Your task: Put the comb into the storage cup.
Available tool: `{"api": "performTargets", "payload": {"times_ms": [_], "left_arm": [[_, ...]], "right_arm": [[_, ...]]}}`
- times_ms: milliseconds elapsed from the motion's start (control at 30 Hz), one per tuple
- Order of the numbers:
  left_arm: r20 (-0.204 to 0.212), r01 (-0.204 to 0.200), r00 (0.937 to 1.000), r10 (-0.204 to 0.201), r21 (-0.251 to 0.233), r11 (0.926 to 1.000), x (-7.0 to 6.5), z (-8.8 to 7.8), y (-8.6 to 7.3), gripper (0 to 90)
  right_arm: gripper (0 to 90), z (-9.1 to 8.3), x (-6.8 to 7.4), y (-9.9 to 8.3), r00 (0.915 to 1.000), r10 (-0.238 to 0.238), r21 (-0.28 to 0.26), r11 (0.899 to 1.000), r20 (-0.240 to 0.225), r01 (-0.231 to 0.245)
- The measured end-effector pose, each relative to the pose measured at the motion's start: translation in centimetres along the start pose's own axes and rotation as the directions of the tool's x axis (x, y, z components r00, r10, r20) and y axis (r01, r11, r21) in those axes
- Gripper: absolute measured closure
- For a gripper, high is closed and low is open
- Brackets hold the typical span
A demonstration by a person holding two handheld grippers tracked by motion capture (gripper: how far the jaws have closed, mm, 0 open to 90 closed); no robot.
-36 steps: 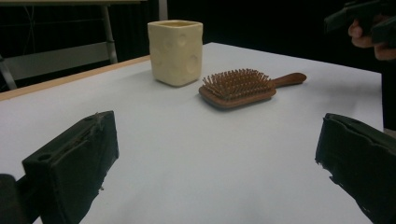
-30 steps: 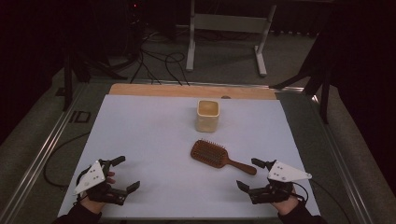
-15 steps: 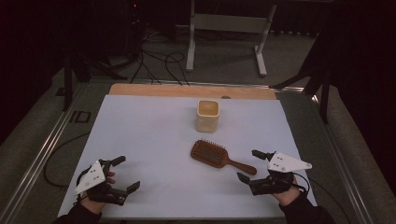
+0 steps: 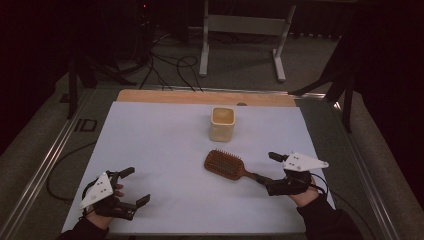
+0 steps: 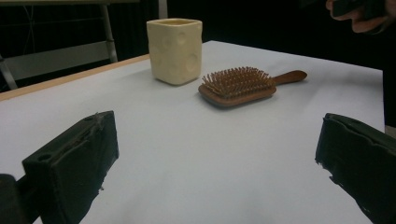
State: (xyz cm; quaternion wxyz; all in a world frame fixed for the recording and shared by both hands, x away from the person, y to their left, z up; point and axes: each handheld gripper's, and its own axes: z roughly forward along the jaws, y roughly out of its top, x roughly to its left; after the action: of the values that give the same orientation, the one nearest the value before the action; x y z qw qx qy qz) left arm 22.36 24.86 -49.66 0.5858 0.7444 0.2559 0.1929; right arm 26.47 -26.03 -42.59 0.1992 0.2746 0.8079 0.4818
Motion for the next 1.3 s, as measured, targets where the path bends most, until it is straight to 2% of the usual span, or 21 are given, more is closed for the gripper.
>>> {"api": "performTargets", "payload": {"times_ms": [400,533,567,633,667,833,867,900,933,967,1300], "left_arm": [[-0.001,-0.004,1.0,0.004,-0.001,1.0,0.0,0.0,0.0,0.0],[0.0,-0.002,1.0,0.002,-0.001,1.0,0.0,0.0,0.0,0.0],[0.0,-0.004,1.0,0.004,-0.001,1.0,-0.1,0.0,0.0,0.0],[0.0,-0.004,1.0,0.004,0.0,1.0,-0.1,0.0,0.0,0.0],[0.001,-0.003,1.0,0.003,-0.001,1.0,0.0,0.0,0.0,0.0],[0.003,-0.004,1.0,0.004,0.002,1.0,-0.1,0.0,0.0,0.0],[0.004,-0.004,1.0,0.004,0.002,1.0,-0.1,0.0,0.1,0.0],[0.004,-0.004,1.0,0.004,0.002,1.0,-0.1,0.0,0.1,0.0],[0.003,-0.003,1.0,0.003,-0.001,1.0,-0.1,0.0,0.1,0.0],[0.003,-0.004,1.0,0.004,-0.001,1.0,-0.1,0.0,0.1,0.0],[0.006,-0.007,1.0,0.007,0.003,1.0,-0.1,0.0,0.1,0.0]], "right_arm": [[19.4,1.3,-1.7,-1.6,0.9985,0.053,0.045,0.998,0.011,-0.054],[25.7,1.5,-2.2,-2.3,0.9978,0.06,0.061,0.996,0.028,-0.062],[30.2,1.7,-2.4,-2.7,0.9966,0.071,0.069,0.995,0.042,-0.074],[31.8,1.8,-2.5,-2.9,0.9961,0.076,0.073,0.994,0.046,-0.079],[37.1,2.0,-2.7,-3.2,0.9951,0.083,0.082,0.993,0.055,-0.087],[44.2,2.3,-3.1,-3.8,0.9933,0.094,0.097,0.99,0.067,-0.1],[49.8,2.5,-3.2,-4.0,0.9927,0.096,0.112,0.988,0.074,-0.104],[49.8,2.5,-3.2,-4.0,0.9927,0.096,0.112,0.988,0.074,-0.104],[55.6,2.8,-3.2,-4.3,0.9915,0.096,0.126,0.986,0.087,-0.106],[57.7,2.8,-3.2,-4.3,0.9908,0.1,0.13,0.985,0.092,-0.111],[73.6,3.6,-3.5,-4.9,0.9906,0.093,0.176,0.978,0.1,-0.11]]}}
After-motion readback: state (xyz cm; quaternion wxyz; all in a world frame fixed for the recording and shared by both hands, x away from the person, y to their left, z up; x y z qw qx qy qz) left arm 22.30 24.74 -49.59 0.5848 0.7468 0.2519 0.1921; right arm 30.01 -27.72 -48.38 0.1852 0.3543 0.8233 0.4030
